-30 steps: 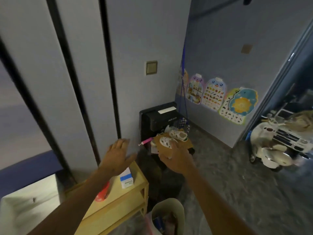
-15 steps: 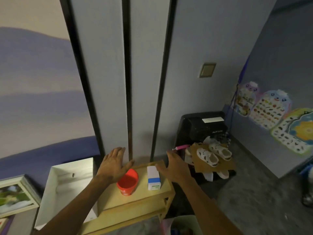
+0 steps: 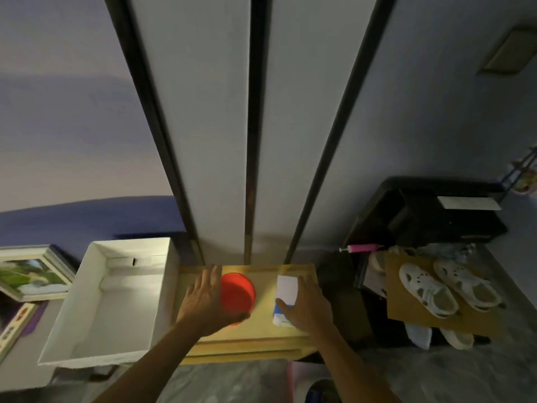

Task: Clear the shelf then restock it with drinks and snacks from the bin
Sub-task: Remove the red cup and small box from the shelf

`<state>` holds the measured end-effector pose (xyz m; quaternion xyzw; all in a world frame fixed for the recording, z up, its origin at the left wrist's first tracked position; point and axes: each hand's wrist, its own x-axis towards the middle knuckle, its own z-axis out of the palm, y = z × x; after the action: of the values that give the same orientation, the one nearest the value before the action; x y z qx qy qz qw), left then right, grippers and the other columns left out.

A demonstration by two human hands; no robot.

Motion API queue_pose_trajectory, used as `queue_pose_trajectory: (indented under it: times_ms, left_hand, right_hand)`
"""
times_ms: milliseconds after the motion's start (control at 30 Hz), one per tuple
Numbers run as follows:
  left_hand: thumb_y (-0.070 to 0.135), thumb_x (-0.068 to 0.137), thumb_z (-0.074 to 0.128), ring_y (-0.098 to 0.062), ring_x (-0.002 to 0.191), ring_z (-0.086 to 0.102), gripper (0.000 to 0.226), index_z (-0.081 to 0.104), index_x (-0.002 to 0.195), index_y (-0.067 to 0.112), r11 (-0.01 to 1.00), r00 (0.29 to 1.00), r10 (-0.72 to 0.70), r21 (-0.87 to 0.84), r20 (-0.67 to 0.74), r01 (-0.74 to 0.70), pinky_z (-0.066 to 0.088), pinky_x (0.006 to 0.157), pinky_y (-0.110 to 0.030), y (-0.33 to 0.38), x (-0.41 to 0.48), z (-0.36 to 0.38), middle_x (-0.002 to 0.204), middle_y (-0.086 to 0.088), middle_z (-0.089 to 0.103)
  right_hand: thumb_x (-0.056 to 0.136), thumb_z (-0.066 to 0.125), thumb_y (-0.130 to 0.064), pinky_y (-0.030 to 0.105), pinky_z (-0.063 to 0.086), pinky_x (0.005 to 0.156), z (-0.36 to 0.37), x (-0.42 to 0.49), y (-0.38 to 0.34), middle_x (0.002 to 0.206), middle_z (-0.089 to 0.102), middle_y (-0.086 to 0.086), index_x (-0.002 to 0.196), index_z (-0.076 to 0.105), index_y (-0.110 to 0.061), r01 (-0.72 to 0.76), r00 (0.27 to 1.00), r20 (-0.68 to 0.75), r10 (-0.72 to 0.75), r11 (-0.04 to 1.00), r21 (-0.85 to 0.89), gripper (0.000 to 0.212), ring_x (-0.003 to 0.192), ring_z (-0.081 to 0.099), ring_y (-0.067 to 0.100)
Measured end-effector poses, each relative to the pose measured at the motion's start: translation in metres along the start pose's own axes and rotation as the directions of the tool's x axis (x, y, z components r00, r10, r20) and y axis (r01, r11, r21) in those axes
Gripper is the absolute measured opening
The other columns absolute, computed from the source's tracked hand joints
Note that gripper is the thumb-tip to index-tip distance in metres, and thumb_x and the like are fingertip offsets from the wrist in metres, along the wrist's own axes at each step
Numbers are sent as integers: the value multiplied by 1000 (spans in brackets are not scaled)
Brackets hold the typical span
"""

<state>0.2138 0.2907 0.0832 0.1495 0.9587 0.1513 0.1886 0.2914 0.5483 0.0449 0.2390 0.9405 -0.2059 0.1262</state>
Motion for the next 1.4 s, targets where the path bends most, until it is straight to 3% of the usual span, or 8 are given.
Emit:
queue_pose_trajectory:
  times_ms: [133, 233, 333, 467, 800, 933, 1233, 1400]
  left_hand:
    - [112, 35, 53, -32, 159, 17, 169, -8, 165, 23, 998, 999, -44, -35, 2, 44, 30, 124, -56, -12, 26, 46, 175, -6, 2]
    - [110, 32, 59, -32, 160, 12, 173, -11, 164, 23, 995, 997, -72, -63, 8, 72, 28, 125, -57, -20, 35, 68, 175, -6, -1]
    - [100, 32, 74, -31, 155, 25, 172, -7, 164, 25, 985, 996, -86, -150, 10, 87, 40, 118, -57, -26, 38, 81, 171, -4, 9]
    - [87, 38, 84, -29, 145, 41, 163, 0, 164, 24, 973, 998, -68, -220, -11, 64, 51, 107, -52, -22, 38, 79, 162, -2, 21]
    - [93, 37, 83, -21, 130, 52, 144, 22, 155, 35, 971, 992, 40, -229, -117, -66, 58, 97, -47, 18, 17, -3, 146, 6, 38]
    - [94, 38, 82, -21, 138, 46, 151, 13, 159, 36, 961, 982, 149, -217, -118, -172, 55, 104, -49, 43, 8, -40, 154, 6, 32]
    - [92, 33, 85, -21, 133, 49, 154, 17, 158, 34, 857, 873, 487, -190, -5, -479, 59, 97, -47, 114, -16, -39, 156, 8, 31]
    - [95, 37, 81, -25, 143, 42, 158, 8, 162, 33, 799, 803, 589, -209, 84, -564, 53, 107, -52, 164, -53, -1, 163, 5, 24]
  right_hand:
    - [82, 50, -91, 50, 35, 124, 51, 31, 8, 178, -4, 8, 170, -2, -24, -21, 999, 35, 23, 998, -61, 122, 162, 13, 36]
    - [79, 52, -92, 53, 41, 119, 83, 42, 9, 176, -16, 7, 168, -10, -26, -52, 998, 15, 53, 996, -66, 127, 161, 15, 40]
    - [82, 65, -80, 45, 56, 104, 105, 47, 11, 176, -14, 8, 169, -6, -22, -31, 998, -59, 26, 997, -76, 126, 152, 38, 37]
    - [85, 79, -59, 42, 62, 92, 112, 48, 10, 175, -16, 3, 169, 0, -25, 16, 996, -81, -19, 999, -38, 120, 147, 45, 35]
    - [85, 80, -56, 38, 63, 93, 21, 13, 0, 175, 7, 1, 166, 12, -25, 99, 976, -198, -85, 993, 62, 110, 142, 50, 31]
    - [86, 78, -57, 44, 61, 98, -25, -11, 0, 175, -1, -1, 167, 10, -25, 99, 963, -259, -71, 991, 93, 111, 145, 45, 35]
    - [89, 72, -62, 48, 55, 103, -62, -112, 36, 174, -8, -3, 166, -1, -27, -161, 906, -360, 222, 968, 193, 112, 149, 35, 38]
    - [89, 75, -55, 53, 54, 105, -49, -185, 87, 174, -1, -2, 159, -6, -37, -272, 832, -392, 393, 904, 328, 108, 148, 38, 38]
